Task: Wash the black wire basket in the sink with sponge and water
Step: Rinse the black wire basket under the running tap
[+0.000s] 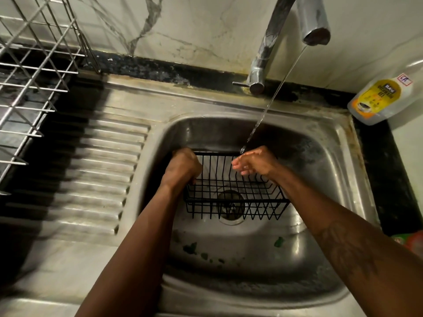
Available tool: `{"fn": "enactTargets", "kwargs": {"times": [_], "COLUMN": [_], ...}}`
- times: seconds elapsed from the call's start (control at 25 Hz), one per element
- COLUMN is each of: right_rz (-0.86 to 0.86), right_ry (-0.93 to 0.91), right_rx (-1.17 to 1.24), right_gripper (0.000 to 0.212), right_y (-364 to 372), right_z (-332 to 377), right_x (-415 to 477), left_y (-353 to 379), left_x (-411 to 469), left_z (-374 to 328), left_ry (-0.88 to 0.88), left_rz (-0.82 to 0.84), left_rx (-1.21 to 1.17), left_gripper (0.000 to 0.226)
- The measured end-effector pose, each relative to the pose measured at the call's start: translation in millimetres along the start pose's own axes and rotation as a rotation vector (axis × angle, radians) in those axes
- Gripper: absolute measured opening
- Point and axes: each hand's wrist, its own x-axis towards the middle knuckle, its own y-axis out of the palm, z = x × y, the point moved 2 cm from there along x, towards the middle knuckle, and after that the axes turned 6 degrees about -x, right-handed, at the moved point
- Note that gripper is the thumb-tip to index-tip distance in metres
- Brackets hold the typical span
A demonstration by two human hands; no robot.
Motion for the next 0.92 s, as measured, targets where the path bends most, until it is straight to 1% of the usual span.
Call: {"fn": "enactTargets", "kwargs": {"times": [0.04, 0.08, 0.12, 0.2, 0.24, 0.28, 0.32, 0.36, 0.44, 0.48, 0.56, 0.64, 0.68, 0.76, 0.92], "right_rz": [0.010, 0.013, 0.033, 0.089, 0.102, 0.100, 0.087, 0.076, 0.101, 0.133, 0.184, 0.219, 0.256, 0.320, 0.237], "right_ry": [-0.017, -0.041, -0.064, -0.076, -0.078, -0.090, -0.104, -0.113, -0.124, -0.127, -0.112, -0.089, -0.083, -0.063, -0.011], "right_rx": [0.142, 0.240, 0.272, 0.201, 0.189, 0.204, 0.241, 0.283, 0.324, 0.321, 0.280, 0.215, 0.143, -0.026, -0.263], "right_gripper": [0.014, 0.017, 0.019, 0.021, 0.021, 0.022, 0.023, 0.023, 0.021, 0.020, 0.019, 0.026, 0.027, 0.026, 0.022], "right_y": [-2, -4, -5, -4, -5, -6, -7, -7, -3, 0, 7, 7, 9, 17, 26], "right_z": [2, 2, 4, 4, 3, 2, 1, 1, 1, 2, 1, -5, -9, -23, -18], "right_x": [0, 0, -2, -5, -6, -7, -9, -10, -12, -12, -9, -4, -5, -5, 1], "left_y": [-2, -1, 0, 3, 5, 7, 7, 8, 10, 8, 9, 12, 13, 13, 17], "left_x": [-4, -3, -3, -7, -8, -6, -1, 2, 3, 2, 4, 3, 3, 0, 4], "left_z": [-2, -3, -7, -9, -11, -11, -10, -8, -8, -10, -13, -17, -16, -17, -14], "left_ry": [-0.036, -0.084, -0.110, -0.023, -0.075, -0.102, -0.100, -0.076, -0.013, -0.024, -0.011, -0.015, -0.029, -0.022, 0.079], "left_rz": [0.028, 0.054, 0.093, 0.100, 0.104, 0.093, 0.049, -0.021, -0.010, -0.005, 0.014, 0.073, 0.077, 0.082, 0.053], "left_rx": [-0.066, -0.197, -0.253, 0.002, -0.063, -0.202, -0.306, -0.286, -0.156, -0.125, -0.086, 0.011, 0.021, 0.007, 0.073], "left_gripper": [0.017, 0.018, 0.019, 0.024, 0.020, 0.012, 0.010, 0.015, 0.017, 0.016, 0.016, 0.014, 0.011, 0.013, 0.014]}}
